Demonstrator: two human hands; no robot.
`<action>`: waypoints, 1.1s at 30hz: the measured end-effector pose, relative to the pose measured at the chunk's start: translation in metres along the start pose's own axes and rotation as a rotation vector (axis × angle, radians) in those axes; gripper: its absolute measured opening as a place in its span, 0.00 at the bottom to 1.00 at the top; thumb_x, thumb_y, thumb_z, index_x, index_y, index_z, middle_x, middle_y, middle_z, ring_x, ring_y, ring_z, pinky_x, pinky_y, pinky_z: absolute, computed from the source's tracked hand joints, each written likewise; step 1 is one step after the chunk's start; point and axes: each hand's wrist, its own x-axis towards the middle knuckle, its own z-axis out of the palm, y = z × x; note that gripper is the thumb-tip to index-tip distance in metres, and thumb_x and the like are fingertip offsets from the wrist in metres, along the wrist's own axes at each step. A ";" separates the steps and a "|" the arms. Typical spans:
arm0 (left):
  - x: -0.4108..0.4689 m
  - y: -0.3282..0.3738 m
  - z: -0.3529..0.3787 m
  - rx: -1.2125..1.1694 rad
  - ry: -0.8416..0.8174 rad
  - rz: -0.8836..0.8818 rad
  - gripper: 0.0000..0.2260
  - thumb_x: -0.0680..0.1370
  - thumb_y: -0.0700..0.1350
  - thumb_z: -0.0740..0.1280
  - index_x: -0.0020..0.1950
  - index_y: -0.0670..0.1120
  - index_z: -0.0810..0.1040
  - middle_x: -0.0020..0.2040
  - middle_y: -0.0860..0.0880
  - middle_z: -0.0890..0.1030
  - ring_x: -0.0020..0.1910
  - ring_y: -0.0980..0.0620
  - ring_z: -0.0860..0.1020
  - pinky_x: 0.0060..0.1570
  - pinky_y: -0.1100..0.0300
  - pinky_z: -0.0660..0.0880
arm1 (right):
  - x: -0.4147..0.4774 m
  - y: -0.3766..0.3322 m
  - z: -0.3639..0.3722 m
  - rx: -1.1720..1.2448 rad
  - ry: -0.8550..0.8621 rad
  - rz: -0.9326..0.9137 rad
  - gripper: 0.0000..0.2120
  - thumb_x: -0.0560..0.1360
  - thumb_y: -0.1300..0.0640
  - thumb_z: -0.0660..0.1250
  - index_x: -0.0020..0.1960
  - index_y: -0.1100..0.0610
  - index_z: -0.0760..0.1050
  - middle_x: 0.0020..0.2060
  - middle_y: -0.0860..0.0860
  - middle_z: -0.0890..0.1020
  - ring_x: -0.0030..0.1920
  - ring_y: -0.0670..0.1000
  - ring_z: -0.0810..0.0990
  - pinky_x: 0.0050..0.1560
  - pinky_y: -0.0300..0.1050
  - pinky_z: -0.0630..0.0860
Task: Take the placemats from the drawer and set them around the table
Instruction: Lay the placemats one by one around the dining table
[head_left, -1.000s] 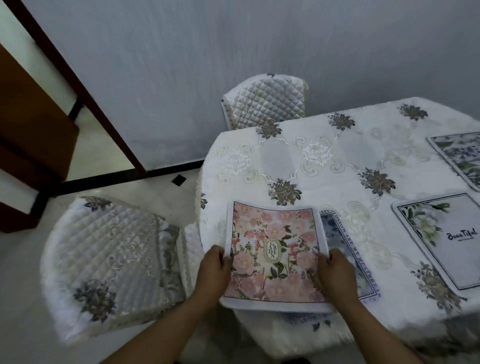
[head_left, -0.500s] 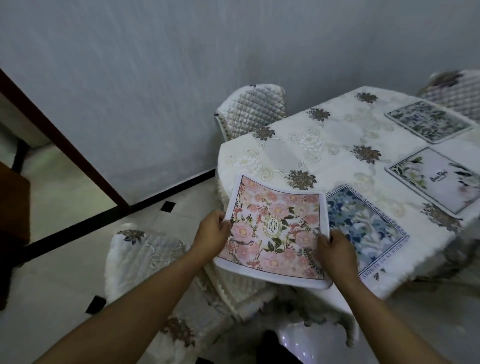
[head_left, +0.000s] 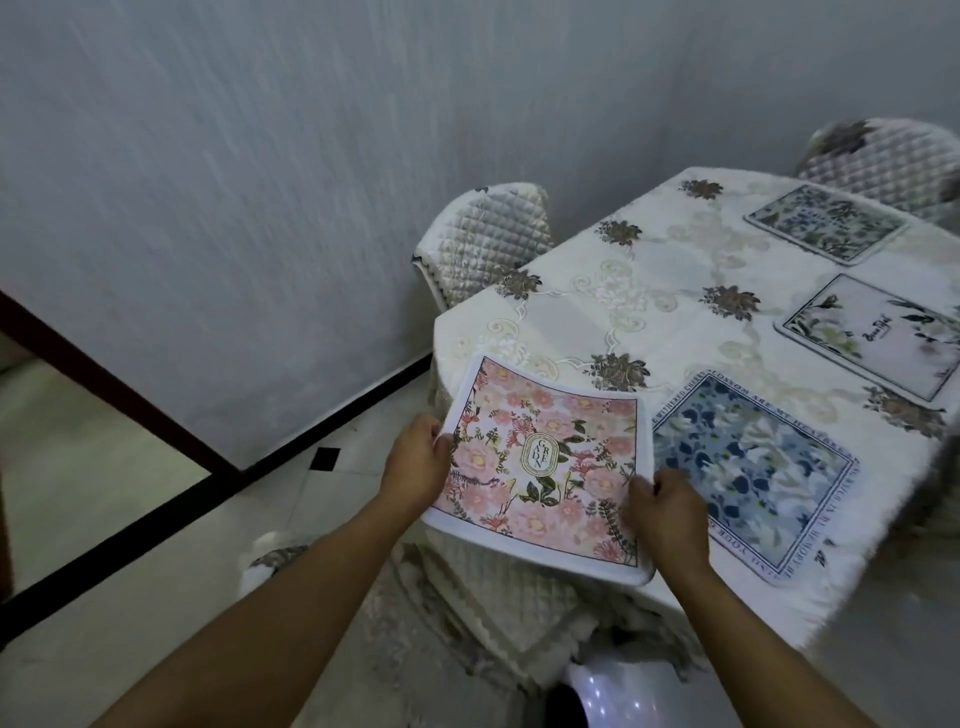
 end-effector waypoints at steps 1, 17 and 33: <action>0.006 -0.005 -0.003 -0.001 -0.005 0.011 0.06 0.80 0.48 0.62 0.48 0.46 0.73 0.44 0.47 0.77 0.42 0.50 0.75 0.36 0.57 0.67 | -0.004 -0.003 0.005 -0.002 0.014 0.016 0.14 0.76 0.55 0.63 0.35 0.60 0.65 0.28 0.56 0.73 0.28 0.55 0.71 0.29 0.46 0.64; 0.077 -0.080 -0.118 -0.037 -0.200 0.433 0.06 0.80 0.48 0.61 0.47 0.46 0.71 0.45 0.46 0.76 0.42 0.45 0.76 0.37 0.55 0.67 | -0.135 -0.102 0.092 -0.094 0.375 0.193 0.13 0.76 0.53 0.60 0.37 0.60 0.69 0.33 0.58 0.77 0.34 0.58 0.76 0.35 0.49 0.73; 0.209 -0.059 0.036 0.002 -0.320 0.411 0.04 0.80 0.43 0.61 0.48 0.44 0.72 0.43 0.45 0.78 0.40 0.47 0.76 0.37 0.55 0.69 | 0.020 -0.033 0.156 -0.377 0.353 0.339 0.12 0.79 0.50 0.55 0.44 0.57 0.68 0.34 0.55 0.77 0.32 0.57 0.74 0.32 0.46 0.70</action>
